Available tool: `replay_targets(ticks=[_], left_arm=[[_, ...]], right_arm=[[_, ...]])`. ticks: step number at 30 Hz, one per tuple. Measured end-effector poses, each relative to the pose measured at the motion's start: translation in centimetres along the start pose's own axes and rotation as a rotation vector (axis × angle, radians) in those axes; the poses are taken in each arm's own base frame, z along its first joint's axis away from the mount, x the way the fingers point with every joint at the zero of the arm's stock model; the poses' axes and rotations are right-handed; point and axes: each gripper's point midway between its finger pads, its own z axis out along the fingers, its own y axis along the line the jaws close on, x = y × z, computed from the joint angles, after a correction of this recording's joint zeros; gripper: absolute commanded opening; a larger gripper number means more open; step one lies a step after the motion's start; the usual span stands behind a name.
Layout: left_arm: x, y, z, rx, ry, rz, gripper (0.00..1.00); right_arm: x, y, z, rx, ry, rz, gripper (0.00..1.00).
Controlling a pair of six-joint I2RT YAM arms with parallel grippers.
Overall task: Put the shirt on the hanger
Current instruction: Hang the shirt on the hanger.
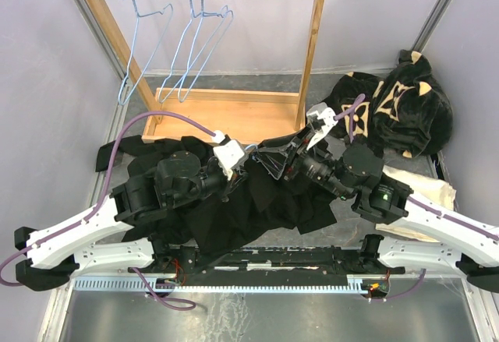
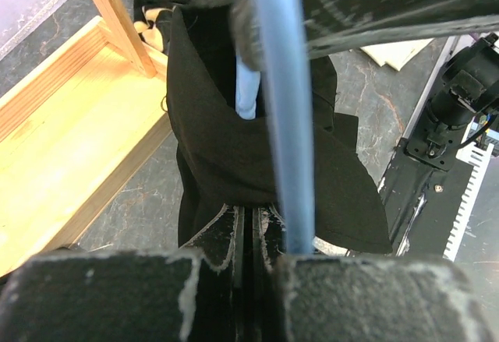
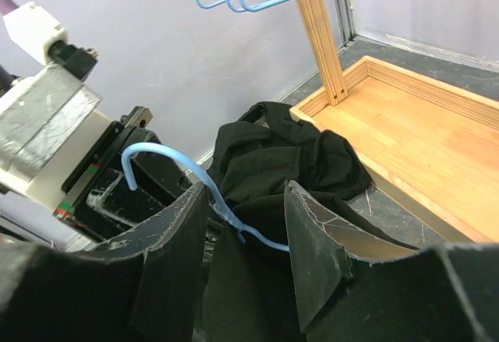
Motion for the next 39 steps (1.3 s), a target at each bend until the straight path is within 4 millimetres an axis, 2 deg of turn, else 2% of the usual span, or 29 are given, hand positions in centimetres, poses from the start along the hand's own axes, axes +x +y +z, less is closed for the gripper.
replay_targets(ticks=[3, 8, 13, 15, 20, 24, 26, 31, 37, 39], left_arm=[[0.1, 0.0, 0.0, 0.003, 0.002, 0.0, 0.03], [0.3, -0.3, 0.2, 0.014, 0.006, 0.0, 0.03], [0.4, -0.3, 0.3, 0.017, 0.008, -0.001, 0.03], [0.3, -0.4, 0.4, 0.016, 0.006, -0.02, 0.03], [0.5, -0.5, 0.5, 0.016, 0.008, -0.04, 0.03], [0.6, -0.6, 0.6, 0.015, 0.009, -0.052, 0.04], [0.7, -0.6, 0.6, 0.015, 0.004, -0.058, 0.11], [0.6, -0.6, 0.1, 0.018, -0.027, -0.082, 0.43], [-0.3, -0.1, -1.9, 0.004, -0.093, -0.103, 0.59], [-0.8, 0.1, -2.7, 0.002, -0.122, -0.108, 0.79]], right_arm=[[0.5, -0.4, 0.7, 0.023, 0.005, 0.01, 0.48], [1.2, -0.4, 1.7, 0.028, 0.011, 0.025, 0.37], [2.0, -0.2, 2.5, 0.025, 0.024, 0.032, 0.32], [2.2, -0.1, 2.6, 0.021, 0.03, 0.031, 0.26], [2.5, 0.0, 2.8, 0.012, 0.038, 0.023, 0.0], [2.7, -0.1, 2.8, 0.014, 0.044, 0.0, 0.0], [2.6, -0.2, 2.7, 0.016, 0.044, -0.013, 0.0], [2.1, -0.5, 1.9, 0.024, 0.042, -0.054, 0.0], [-0.5, -0.8, 0.1, 0.049, 0.001, -0.098, 0.0], [-1.5, -0.9, -0.5, 0.057, -0.017, -0.11, 0.0]])
